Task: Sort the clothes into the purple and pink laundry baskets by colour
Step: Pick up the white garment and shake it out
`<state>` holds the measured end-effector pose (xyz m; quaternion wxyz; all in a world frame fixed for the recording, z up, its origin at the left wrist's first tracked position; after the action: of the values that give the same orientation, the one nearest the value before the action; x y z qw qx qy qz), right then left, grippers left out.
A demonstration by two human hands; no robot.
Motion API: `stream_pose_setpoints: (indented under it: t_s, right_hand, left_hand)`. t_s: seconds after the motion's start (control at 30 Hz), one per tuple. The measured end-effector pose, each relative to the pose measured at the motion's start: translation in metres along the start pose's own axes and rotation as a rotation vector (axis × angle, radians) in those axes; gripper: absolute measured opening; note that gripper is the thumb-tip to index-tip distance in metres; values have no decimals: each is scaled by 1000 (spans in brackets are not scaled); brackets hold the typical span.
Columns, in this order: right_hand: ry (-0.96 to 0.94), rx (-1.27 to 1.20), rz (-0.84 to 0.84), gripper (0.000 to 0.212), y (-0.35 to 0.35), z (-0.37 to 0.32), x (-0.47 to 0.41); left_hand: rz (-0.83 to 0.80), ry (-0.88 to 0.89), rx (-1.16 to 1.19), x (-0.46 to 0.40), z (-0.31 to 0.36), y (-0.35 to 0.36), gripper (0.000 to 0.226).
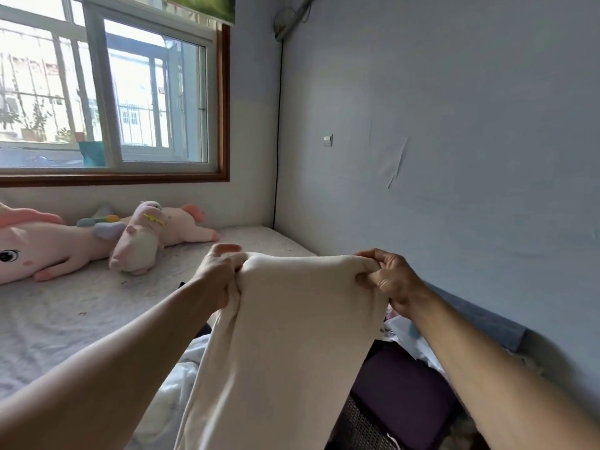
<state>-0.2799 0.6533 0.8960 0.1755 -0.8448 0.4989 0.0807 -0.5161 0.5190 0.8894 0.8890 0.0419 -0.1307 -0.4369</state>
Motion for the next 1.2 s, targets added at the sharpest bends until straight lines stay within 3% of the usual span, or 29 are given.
stream_pose_setpoints:
  t_s: [0.13, 0.27, 0.3, 0.37, 0.43, 0.53, 0.63, 0.73, 0.97, 1.0, 1.1, 1.2]
  right_hand:
    - [108, -164, 97, 33, -1, 7, -4]
    - [174, -272, 247, 30, -1, 14, -7]
    - [185, -294, 275, 29, -2, 16, -7]
    - [195, -337, 299, 28, -3, 16, -8]
    - [179, -342, 300, 27, -5, 15, -9]
    - [158, -198, 339, 17, -17, 14, -7]
    - [145, 139, 384, 48, -33, 17, -1]
    - [119, 312, 339, 70, -34, 15, 5]
    - [-236, 821, -297, 101, 26, -7, 23]
    - [-252, 850, -303, 95, 31, -7, 21]
    - [-304, 764, -255, 44, 35, -15, 20]
    - [-328, 683, -281, 40, 36, -15, 20]
  left_hand:
    - [-41, -16, -180, 2, -7, -8, 24]
    - [-343, -50, -498, 11, -8, 2, 68]
    - [-348, -4, -679, 12, -11, 6, 71]
    - [-254, 168, -1122, 6, -17, 14, 55]
    - [-83, 346, -1302, 5, -14, 20, 33]
    - [28, 442, -1308, 0, -8, 27, 23]
    - [-71, 435, -1226, -1, -1, 35, 32]
    - [-204, 262, -830, 7, -2, 44, 34]
    - [-400, 119, -530, 10, -7, 53, 35]
    - [-444, 109, -509, 11, -7, 53, 36]
    - [-484, 48, -518, 15, -9, 46, 35]
    - [-362, 31, -562, 6, -4, 31, 23]
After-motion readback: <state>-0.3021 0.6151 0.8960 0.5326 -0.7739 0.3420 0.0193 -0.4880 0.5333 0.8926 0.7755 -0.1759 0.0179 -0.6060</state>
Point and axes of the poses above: each hand's wrist, its own x-axis away from the middle knuckle, its own y-axis out of the palm, z = x × y, the point moved 5 cm from there along -x, towards the middle knuckle, and after that the axes turned 8 degrees about -y, right-handed, at the moved point
